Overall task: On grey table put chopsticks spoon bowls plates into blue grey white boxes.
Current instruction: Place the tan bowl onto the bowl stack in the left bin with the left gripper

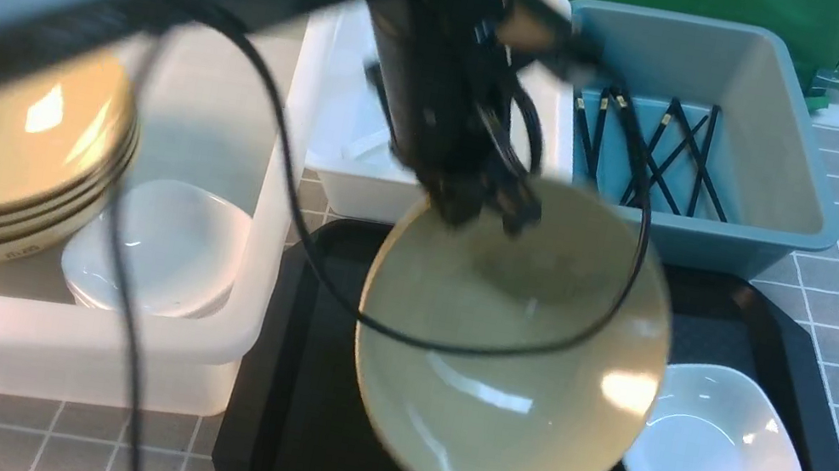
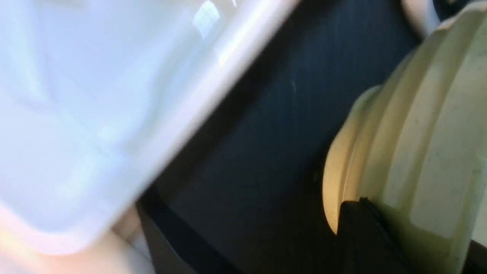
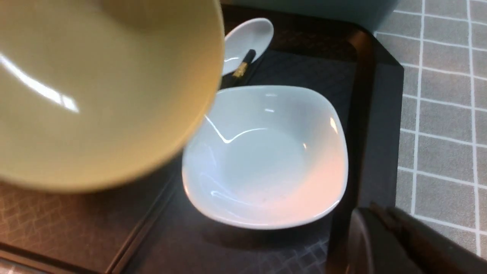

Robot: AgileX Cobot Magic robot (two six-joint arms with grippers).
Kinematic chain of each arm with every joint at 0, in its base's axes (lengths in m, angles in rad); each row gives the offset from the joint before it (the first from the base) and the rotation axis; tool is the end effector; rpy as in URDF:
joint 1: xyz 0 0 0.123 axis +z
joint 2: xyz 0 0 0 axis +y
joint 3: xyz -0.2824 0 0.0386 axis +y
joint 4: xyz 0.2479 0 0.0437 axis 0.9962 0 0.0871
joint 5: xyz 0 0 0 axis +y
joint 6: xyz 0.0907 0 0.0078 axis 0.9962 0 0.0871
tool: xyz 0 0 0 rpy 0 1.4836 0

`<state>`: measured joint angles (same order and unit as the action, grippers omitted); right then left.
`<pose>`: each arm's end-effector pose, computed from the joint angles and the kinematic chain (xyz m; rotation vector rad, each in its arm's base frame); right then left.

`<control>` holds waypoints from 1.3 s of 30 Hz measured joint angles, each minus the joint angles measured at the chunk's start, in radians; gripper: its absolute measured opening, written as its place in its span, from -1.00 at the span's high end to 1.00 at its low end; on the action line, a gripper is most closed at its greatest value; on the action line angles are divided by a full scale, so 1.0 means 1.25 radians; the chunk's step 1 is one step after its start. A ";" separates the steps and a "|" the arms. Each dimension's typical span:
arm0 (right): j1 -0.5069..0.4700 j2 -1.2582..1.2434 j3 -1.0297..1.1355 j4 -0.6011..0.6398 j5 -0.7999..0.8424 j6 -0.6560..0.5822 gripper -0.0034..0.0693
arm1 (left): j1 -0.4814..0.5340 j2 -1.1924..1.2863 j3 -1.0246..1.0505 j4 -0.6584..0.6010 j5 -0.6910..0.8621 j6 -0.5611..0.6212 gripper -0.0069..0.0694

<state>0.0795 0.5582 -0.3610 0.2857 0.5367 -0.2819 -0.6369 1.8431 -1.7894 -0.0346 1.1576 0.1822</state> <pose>0.1040 0.0215 0.2465 -0.2062 2.1883 0.1841 0.3217 -0.2415 0.3328 1.0701 2.4878 -0.1846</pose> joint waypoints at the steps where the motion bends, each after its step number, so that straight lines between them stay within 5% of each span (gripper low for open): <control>1: 0.000 0.000 0.000 0.000 0.001 0.000 0.78 | 0.001 -0.014 0.000 -0.007 -0.010 0.002 0.81; 6: 0.000 0.000 0.000 0.000 0.005 0.000 0.78 | 0.049 -0.117 0.000 -0.090 -0.018 0.022 0.81; 12: 0.000 0.000 0.000 0.000 0.020 0.000 0.77 | 0.243 -0.240 0.004 -0.118 0.039 0.040 0.81; 19: 0.000 0.000 0.000 0.000 0.020 0.000 0.75 | 0.688 -0.373 0.163 -0.151 -0.029 0.019 0.81; 25: 0.000 0.000 0.000 0.000 0.019 0.001 0.74 | 0.907 -0.374 0.352 -0.256 -0.158 0.011 0.81; 34: 0.000 0.000 0.000 0.000 0.009 0.003 0.74 | 0.956 -0.348 0.536 -0.278 -0.393 0.031 0.72; 38: 0.000 0.000 0.000 0.000 0.007 0.016 0.74 | 0.956 -0.329 0.550 -0.293 -0.444 0.070 0.43; 39: 0.000 0.000 0.000 0.000 0.007 0.018 0.74 | 0.956 -0.328 0.550 -0.294 -0.449 0.078 0.23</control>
<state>0.0795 0.5582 -0.3610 0.2857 0.5460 -0.2593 0.5578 1.4335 -1.1019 -0.4025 0.5959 0.2795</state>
